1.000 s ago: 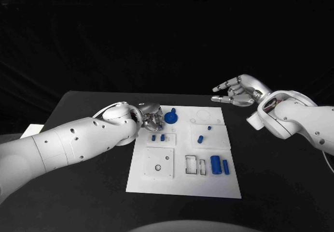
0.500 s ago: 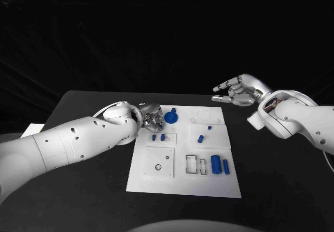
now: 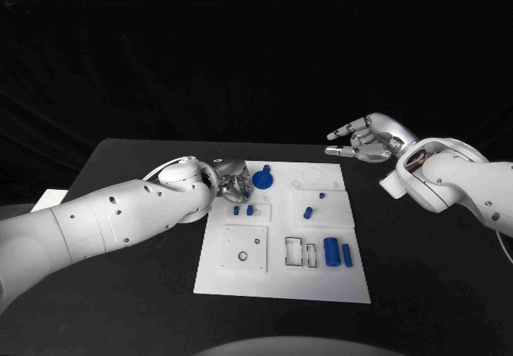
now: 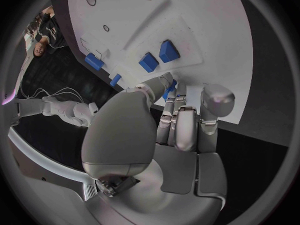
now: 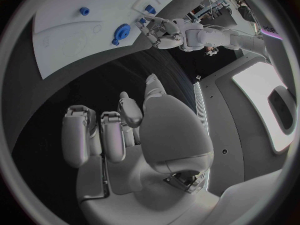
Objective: Assemble the parts on the task board
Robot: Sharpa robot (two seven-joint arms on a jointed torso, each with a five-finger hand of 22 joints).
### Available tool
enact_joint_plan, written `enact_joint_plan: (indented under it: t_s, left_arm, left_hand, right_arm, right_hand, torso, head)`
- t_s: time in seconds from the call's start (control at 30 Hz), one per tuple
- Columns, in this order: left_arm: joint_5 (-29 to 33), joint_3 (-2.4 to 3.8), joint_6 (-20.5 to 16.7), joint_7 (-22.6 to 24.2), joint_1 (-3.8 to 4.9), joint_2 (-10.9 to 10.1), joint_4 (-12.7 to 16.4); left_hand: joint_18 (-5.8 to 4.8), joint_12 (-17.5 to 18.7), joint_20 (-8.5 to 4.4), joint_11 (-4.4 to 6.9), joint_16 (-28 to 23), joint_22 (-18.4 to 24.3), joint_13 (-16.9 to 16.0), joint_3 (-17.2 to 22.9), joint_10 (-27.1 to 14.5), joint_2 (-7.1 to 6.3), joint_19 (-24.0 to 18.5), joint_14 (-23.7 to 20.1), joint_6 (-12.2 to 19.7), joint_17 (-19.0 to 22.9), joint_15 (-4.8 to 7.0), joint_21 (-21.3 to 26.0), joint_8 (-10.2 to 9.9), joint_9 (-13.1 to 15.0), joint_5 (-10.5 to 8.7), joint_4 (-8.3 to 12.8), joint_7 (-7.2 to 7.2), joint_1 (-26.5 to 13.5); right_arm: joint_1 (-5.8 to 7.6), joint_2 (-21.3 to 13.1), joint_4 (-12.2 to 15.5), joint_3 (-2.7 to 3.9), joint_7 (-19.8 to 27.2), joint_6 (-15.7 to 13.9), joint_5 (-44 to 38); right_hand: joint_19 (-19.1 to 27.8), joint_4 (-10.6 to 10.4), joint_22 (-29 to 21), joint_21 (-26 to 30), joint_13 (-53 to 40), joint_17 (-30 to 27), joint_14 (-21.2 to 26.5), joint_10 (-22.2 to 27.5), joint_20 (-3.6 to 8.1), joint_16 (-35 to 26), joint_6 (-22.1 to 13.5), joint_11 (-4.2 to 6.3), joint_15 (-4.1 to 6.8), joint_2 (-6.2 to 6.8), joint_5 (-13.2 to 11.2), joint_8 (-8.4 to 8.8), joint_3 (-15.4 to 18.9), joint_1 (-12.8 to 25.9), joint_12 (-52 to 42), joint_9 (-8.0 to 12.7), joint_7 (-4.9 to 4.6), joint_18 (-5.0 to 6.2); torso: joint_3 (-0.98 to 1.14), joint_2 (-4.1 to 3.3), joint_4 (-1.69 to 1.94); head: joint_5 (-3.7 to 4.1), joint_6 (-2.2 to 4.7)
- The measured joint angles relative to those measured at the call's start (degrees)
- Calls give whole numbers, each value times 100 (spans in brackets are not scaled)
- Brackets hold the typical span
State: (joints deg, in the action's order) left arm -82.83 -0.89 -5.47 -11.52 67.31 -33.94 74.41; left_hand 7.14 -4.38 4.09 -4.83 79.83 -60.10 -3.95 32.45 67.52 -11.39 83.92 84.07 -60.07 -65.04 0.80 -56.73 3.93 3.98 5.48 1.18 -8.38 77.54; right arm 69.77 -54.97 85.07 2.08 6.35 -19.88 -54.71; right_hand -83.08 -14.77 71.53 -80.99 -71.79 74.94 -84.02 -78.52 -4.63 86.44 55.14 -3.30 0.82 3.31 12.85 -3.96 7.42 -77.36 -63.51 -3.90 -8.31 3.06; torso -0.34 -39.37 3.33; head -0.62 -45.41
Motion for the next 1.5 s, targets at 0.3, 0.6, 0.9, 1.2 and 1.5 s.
enact_joint_plan:
  t_s: [0.3,0.6,0.9,1.2,1.5]
  left_arm:
    - [5,-1,0,-16,0,-14,-5]
    - [169,10,-23,-9,-1,-266,121]
    - [2460,62,-531,576,40,-811,165]
    - [6264,49,-810,1814,35,-1181,476]
    - [8547,36,-793,2663,9,-1420,891]
  left_hand:
    - [1,20,20,-16,0,29,6,-2,-62,-22,20,0,62,46,0,41,-22,-12,0,-2,-20,-22]
    - [1,62,75,-78,-23,101,30,-257,-647,-47,7,-16,421,172,-68,159,-22,-30,0,-1,-9,-46]
    - [91,-142,177,-161,-341,899,8,-486,-810,155,-203,-73,371,810,-154,1146,26,-8,63,-114,-178,47]
    - [268,-724,193,-58,-1177,1859,-102,-375,-198,320,-809,-811,26,2405,-112,2412,182,7,90,-283,-135,-56]
    - [267,-899,173,-7,-1177,1908,-144,-506,-148,331,-829,-841,-33,2485,-82,2466,238,7,90,-348,-92,-150]
  right_arm:
    - [0,-8,-9,0,-2,3,0]
    - [-4,-6,-89,1,-154,157,-297]
    - [-73,-8,1,1,-563,495,-1855]
    - [-257,130,110,1,-977,773,-3559]
    - [-457,355,109,-2,-1239,999,-4606]
  right_hand:
    - [0,0,-12,0,18,-1,0,0,0,-23,0,0,0,0,0,0,0,0,21,0,0,0]
    - [279,390,-608,378,2459,-1,8,1554,52,-414,276,4,54,-272,-177,-105,-294,-697,3371,-36,75,91]
    - [283,571,-766,476,4963,-2,-3,1269,16,-621,817,-22,42,-49,-291,-133,-1071,-1323,5541,-39,76,179]
    - [276,543,-780,510,5791,-2,-2,1014,9,-644,946,-6,42,137,-503,1,-1562,-1221,5901,-21,127,178]
    - [276,534,-810,534,6160,-38,-2,1013,9,-680,946,-8,42,294,-713,6,-1884,-1112,5966,-7,127,179]
  torso:
    - [0,0,2]
    - [-3,6,2]
    - [4,23,10]
    - [-14,32,13]
    - [-23,35,20]
  head:
    - [1,3]
    - [-6,26]
    - [46,54]
    - [268,109]
    - [431,153]
